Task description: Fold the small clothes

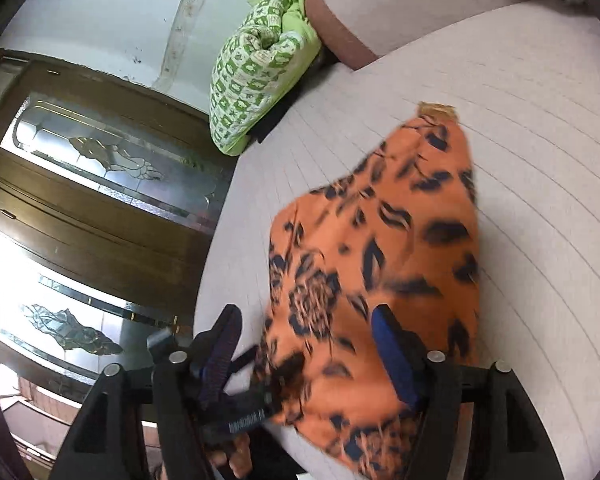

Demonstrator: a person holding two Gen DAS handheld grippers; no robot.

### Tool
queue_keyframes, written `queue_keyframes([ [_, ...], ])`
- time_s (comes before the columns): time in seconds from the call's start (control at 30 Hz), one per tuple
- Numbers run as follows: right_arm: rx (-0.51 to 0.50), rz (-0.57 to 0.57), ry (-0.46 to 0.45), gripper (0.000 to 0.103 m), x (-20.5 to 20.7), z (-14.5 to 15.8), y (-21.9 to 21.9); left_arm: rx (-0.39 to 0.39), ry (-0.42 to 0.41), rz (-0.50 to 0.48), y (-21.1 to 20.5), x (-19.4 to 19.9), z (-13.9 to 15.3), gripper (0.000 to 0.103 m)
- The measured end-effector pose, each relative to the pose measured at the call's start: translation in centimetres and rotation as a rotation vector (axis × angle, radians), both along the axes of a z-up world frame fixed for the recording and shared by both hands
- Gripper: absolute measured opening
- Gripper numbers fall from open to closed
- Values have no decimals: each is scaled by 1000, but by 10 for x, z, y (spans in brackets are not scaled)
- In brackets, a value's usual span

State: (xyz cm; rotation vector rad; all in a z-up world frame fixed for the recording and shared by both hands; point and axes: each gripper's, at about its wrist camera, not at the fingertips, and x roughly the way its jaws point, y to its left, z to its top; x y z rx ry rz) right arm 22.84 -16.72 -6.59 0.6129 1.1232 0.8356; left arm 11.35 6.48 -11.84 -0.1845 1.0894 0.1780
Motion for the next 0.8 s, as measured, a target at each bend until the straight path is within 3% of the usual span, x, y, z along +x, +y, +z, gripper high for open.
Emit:
queue_keyframes([
  [0.1,-77,8,71,75,29,-36,19,1,3,-2,8,1,-4,95],
  [0.17,-63,-16,143,75,37,-57,21,-3,0,-4,9,2,-5,95],
  [0.33,-87,5,14,75,19,-19,9,-12,-6,-11,11,2,-8,96],
  [0.43,-84,-88,-13,77,13,-18,-28,-15,-8,-2,13,1,-10,96],
  [0.5,-93,-155,58,78,26,-39,-49,-8,-9,-5,12,0,-11,96],
  [0.67,-62,-122,157,78,56,-82,-35,-7,-4,-10,11,2,-12,97],
  [0.73,23,-129,201,73,64,-95,-32,1,-2,-12,11,3,-12,98],
  [0.77,41,-119,203,63,66,-96,-27,4,-2,-13,10,3,-11,98],
  [0.8,-5,-111,172,42,66,-91,-20,3,-2,-15,10,4,-10,98],
])
